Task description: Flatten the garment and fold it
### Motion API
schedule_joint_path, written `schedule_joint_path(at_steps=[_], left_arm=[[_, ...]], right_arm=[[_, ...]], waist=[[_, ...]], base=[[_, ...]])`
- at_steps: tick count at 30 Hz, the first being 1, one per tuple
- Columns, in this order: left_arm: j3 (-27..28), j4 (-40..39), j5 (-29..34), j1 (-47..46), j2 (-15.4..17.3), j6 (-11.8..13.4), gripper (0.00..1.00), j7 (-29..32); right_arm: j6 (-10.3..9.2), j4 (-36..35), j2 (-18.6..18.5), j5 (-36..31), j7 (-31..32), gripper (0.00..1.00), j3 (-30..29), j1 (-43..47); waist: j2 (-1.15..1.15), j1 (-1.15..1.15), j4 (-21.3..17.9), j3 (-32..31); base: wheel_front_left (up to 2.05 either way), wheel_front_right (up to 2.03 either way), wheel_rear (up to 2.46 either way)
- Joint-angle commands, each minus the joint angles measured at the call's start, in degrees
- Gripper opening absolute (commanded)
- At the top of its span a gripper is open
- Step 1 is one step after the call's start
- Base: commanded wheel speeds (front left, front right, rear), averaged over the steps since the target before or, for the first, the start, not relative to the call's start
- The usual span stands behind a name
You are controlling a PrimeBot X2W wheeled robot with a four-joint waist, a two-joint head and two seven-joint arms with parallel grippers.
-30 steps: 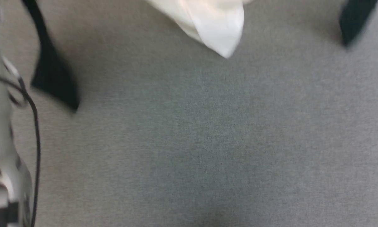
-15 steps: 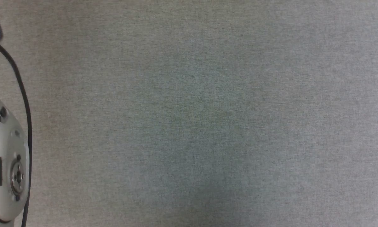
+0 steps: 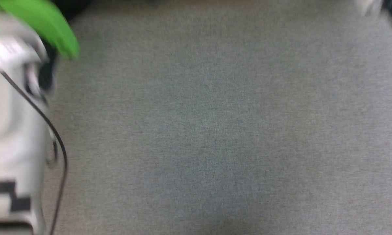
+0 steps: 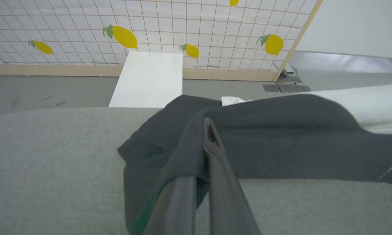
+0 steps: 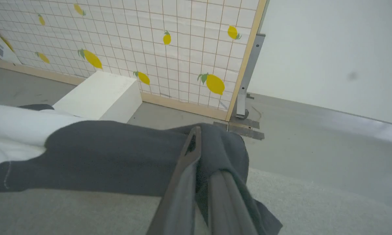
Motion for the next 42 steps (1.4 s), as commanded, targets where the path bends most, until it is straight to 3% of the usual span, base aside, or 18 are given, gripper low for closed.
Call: schedule_joint_path(at_steps=[1,5,10,18,27,35,36,37,42], left_arm=[[-0.14,-0.57,-0.36,4.31,1.23,-0.12,0.0,1.15],[-1.07,-4.81,-2.1,17.01,2.05,-0.11,0.0,5.53],[-1.56,-12.52,-5.71,32.69,1.68,0.6,0.0,9.92],[-2.85,-22.35,-8.35,48.91,1.04,2.86,0.0,13.52],[-3.72,-26.96,-8.1,58.39,1.24,5.48,0.0,14.29],[-5.71,-26.77,-7.91,62.0,-0.43,6.11,0.02,13.38],[-5.7,-26.6,-7.72,61.92,-0.65,6.16,0.63,12.69],[-5.82,-26.31,-7.47,61.89,-0.83,6.14,1.0,12.02],[-5.68,-26.19,-7.83,62.37,-1.83,6.45,1.0,10.44]], right_arm=[[-0.13,-1.47,-1.57,1.69,1.02,0.0,0.23,3.85],[-0.13,-7.95,-3.51,6.63,5.88,0.0,0.54,17.17],[-0.13,-17.77,-3.52,9.24,11.46,0.0,-4.35,35.36],[-0.13,-32.44,4.96,5.77,17.67,0.0,-15.12,57.05],[-0.13,-42.04,13.06,-1.98,24.39,0.0,-20.37,70.59],[-0.13,-41.39,15.34,-5.22,25.98,0.0,-22.0,74.7],[-0.13,-40.8,15.41,-5.4,25.5,0.27,-21.93,74.69],[-0.13,-39.96,15.48,-5.51,25.08,1.0,-21.91,74.79],[-0.13,-38.27,15.65,-4.87,23.4,1.0,-23.21,75.6]], waist=[[0.0,0.0,0.86,-5.34],[0.0,0.0,1.37,-10.25],[0.0,0.0,2.1,-15.03],[0.0,0.0,3.04,-18.85],[0.0,0.0,3.79,-20.74],[0.0,0.0,3.8,-21.18],[0.0,0.0,3.79,-21.27],[0.0,0.0,3.78,-21.51],[0.0,0.0,4.0,-23.05]], base=[[0.0,0.0,0.0],[0.0,0.0,0.0],[0.0,0.0,0.0],[0.0,0.0,0.0],[0.0,0.0,0.0],[0.0,0.0,0.0],[0.0,0.0,0.0],[0.0,0.0,0.0],[0.0,0.0,0.0]])
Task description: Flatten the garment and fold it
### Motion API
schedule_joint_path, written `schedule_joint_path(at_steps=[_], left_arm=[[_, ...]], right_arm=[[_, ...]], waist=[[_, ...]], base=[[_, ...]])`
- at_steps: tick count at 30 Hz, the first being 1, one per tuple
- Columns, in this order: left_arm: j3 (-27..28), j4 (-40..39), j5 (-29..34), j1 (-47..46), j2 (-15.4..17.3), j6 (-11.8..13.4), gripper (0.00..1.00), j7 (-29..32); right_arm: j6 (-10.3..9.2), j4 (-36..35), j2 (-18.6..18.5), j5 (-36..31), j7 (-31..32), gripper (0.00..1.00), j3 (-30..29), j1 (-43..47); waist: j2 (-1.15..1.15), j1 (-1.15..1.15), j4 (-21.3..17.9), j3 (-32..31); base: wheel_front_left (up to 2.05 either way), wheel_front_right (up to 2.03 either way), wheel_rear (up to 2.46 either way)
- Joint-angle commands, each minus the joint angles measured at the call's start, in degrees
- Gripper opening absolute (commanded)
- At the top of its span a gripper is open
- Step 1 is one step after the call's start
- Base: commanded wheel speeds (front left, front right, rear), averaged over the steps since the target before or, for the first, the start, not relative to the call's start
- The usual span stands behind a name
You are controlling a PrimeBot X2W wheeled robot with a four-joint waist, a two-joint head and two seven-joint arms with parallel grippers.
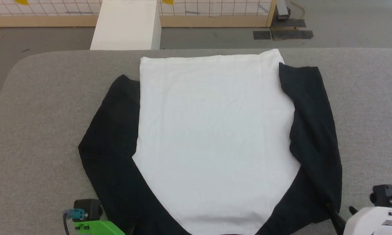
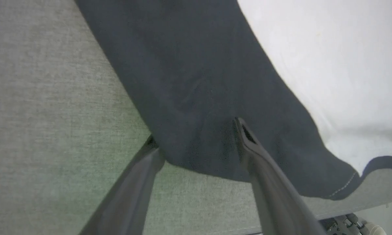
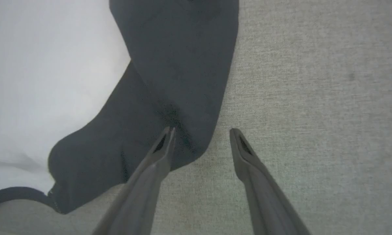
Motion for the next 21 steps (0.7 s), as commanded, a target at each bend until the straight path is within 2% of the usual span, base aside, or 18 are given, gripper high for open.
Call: schedule_joint_path(at_steps=[1,6,10,15,18,21], left_arm=[[0.29,0.12,-0.2,1.67,0.18,0.96,1.0,-0.3],[1.79,-2.54,-0.63,4.66,0.67,3.15,1.0,-0.02],[3.89,-5.33,-0.2,6.82,1.84,5.29,1.0,-0.44],[8.13,-8.03,2.84,4.21,2.6,6.36,1.0,-9.25],[9.23,-7.44,5.05,0.34,3.64,5.23,1.0,-14.53],[8.73,-6.2,6.59,-5.54,5.17,2.09,1.0,-18.47]], right_arm=[[-0.1,0.09,0.03,0.26,-0.97,1.0,-0.8,0.94],[-0.1,-1.12,0.04,0.77,-5.1,1.0,-3.83,1.62],[-0.1,-2.83,0.05,0.23,-11.57,1.0,-4.45,0.53],[-0.1,-4.88,0.05,-1.49,-22.49,1.0,-2.04,-2.5],[-0.1,-5.13,-0.83,-2.91,-29.16,1.0,0.49,-4.55],[-0.1,-4.45,-2.45,-3.71,-35.08,1.0,2.69,-6.36]], waist=[[0.0,0.01,0.15,-0.99],[0.0,0.01,0.34,-2.05],[0.0,0.01,0.66,-1.84],[0.0,0.01,0.82,-0.05],[0.0,0.01,0.43,1.65],[0.0,0.01,-0.24,3.99]], base=[[0.0,0.0,0.0],[0.0,0.0,0.0],[0.0,0.0,0.0],[0.0,0.0,0.0],[0.0,0.0,0.0],[0.0,0.0,0.0]])
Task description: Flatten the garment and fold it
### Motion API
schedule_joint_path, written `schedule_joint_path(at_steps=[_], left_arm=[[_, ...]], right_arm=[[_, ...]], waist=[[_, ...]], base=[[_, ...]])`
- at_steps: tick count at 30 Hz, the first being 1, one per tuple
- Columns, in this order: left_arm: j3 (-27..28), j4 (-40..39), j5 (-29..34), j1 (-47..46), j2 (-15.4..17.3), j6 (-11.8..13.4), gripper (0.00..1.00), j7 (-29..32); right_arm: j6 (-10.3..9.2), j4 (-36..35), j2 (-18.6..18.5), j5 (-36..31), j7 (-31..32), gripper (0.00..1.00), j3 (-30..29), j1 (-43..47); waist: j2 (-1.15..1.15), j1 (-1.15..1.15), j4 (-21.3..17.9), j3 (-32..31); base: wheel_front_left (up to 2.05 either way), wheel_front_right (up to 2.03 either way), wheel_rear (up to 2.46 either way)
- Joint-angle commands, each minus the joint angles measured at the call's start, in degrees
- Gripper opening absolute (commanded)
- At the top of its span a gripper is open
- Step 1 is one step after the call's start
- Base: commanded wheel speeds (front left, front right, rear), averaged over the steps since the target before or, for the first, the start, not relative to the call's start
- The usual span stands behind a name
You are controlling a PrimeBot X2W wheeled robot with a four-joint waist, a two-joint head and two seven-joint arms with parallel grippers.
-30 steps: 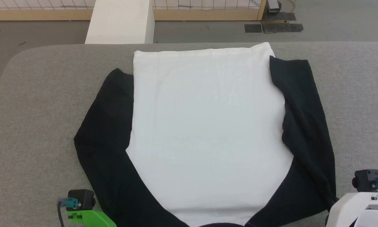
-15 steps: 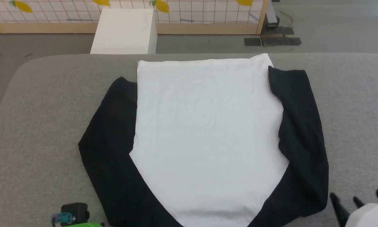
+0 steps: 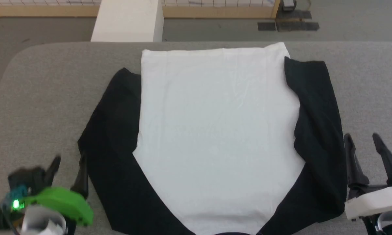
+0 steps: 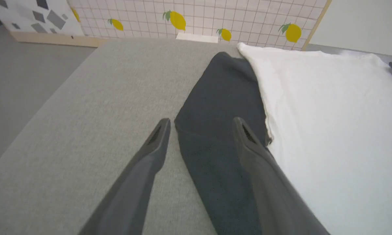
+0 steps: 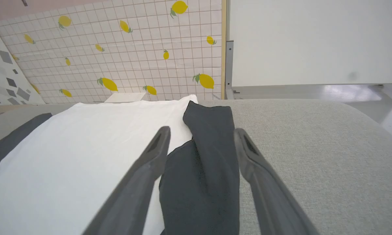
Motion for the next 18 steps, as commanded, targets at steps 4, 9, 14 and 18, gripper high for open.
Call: schedule_joint_path(at_steps=[4,9,14,18], left_arm=[[-1.76,2.83,2.05,-11.31,2.43,-4.78,1.0,-2.21],[-3.41,9.5,2.63,-25.02,5.13,-8.92,1.0,0.98],[-4.29,16.18,2.09,-36.76,9.05,-12.14,1.0,9.17],[-4.34,19.6,-0.17,-43.23,11.17,-12.81,1.0,18.41]], right_arm=[[-0.09,1.64,-1.91,-0.02,-5.22,1.0,2.55,-3.21],[-0.09,2.43,-2.31,0.06,-7.45,1.0,5.01,-7.07],[-0.09,2.41,-2.73,1.03,-7.79,1.0,7.37,-10.92],[-0.09,2.16,-3.0,1.99,-8.6,1.0,8.83,-13.42]], waist=[[0.0,0.0,-1.79,5.71],[0.0,0.0,-4.35,11.0],[0.0,0.0,-7.66,15.73],[0.0,0.0,-9.87,18.74]], base=[[0.0,0.0,0.0],[0.0,0.0,0.0],[0.0,0.0,0.0],[0.0,0.0,0.0]])
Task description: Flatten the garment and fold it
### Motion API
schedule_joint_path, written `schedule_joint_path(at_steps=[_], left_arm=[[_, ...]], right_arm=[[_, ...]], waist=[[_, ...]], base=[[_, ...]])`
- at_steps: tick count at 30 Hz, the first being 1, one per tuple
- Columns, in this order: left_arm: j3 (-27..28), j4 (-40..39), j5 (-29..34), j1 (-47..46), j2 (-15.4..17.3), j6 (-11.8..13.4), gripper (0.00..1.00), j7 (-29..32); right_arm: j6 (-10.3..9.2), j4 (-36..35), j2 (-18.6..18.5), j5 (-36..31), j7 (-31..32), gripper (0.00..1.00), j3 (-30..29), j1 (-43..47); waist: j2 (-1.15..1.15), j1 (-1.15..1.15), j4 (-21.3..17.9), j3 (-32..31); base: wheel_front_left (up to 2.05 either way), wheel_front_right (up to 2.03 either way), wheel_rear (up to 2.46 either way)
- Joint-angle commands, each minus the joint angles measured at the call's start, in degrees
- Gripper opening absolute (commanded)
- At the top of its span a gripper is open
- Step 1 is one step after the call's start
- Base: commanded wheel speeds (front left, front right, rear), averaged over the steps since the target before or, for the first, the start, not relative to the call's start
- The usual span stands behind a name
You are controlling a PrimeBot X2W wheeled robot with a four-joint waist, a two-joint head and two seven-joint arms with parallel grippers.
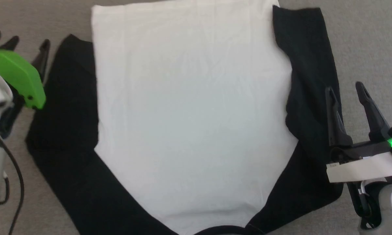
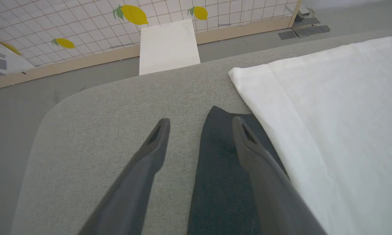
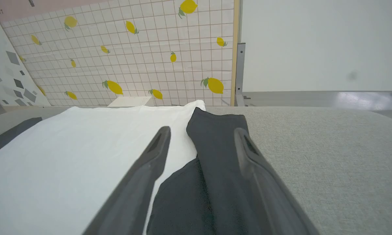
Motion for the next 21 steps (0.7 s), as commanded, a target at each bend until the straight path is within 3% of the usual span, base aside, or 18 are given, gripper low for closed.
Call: schedule_joint_path(at_steps=[1,6,12,18,19,20,21], left_arm=[[0.23,0.76,-1.63,-1.95,0.68,-0.23,1.0,2.77],[1.37,1.0,-3.71,-4.78,2.31,1.44,1.0,9.94],[2.74,0.56,-3.38,-4.92,4.36,5.84,1.0,15.34],[3.39,0.52,-3.44,-3.99,4.45,9.96,1.0,19.29],[3.15,0.37,-3.86,-3.0,4.34,11.67,0.93,22.58],[3.09,0.13,-3.58,-2.72,4.58,12.36,0.24,23.29],[3.05,-0.1,-3.16,-2.52,4.84,12.89,0.0,23.52]], right_arm=[[-0.09,-0.13,-0.01,0.63,-0.63,1.0,0.55,-1.33],[-0.09,0.43,0.51,1.45,-1.48,1.0,2.23,-2.9],[-0.09,1.62,0.96,2.01,-2.34,1.0,3.72,-3.81],[-0.09,2.0,1.09,2.42,-3.19,1.0,4.15,-4.83],[-0.09,2.21,1.13,2.6,-3.24,1.0,4.22,-5.13],[-0.09,2.3,1.06,2.66,-3.22,1.0,4.21,-5.21],[-0.09,2.38,1.02,2.73,-3.23,1.0,4.2,-5.27]], waist=[[0.0,-0.01,-4.89,5.32],[0.0,-0.01,-6.98,7.41],[0.0,-0.01,-8.33,9.14],[0.0,-0.01,-9.08,10.32],[0.0,-0.01,-9.13,10.46],[0.0,-0.01,-9.09,10.44],[0.0,-0.01,-9.06,10.39]], base=[[0.0,0.0,0.0],[0.0,0.0,0.0],[0.0,0.0,0.0],[0.0,0.0,0.0],[0.0,0.0,0.0],[0.0,0.0,0.0],[0.0,0.0,0.0]])
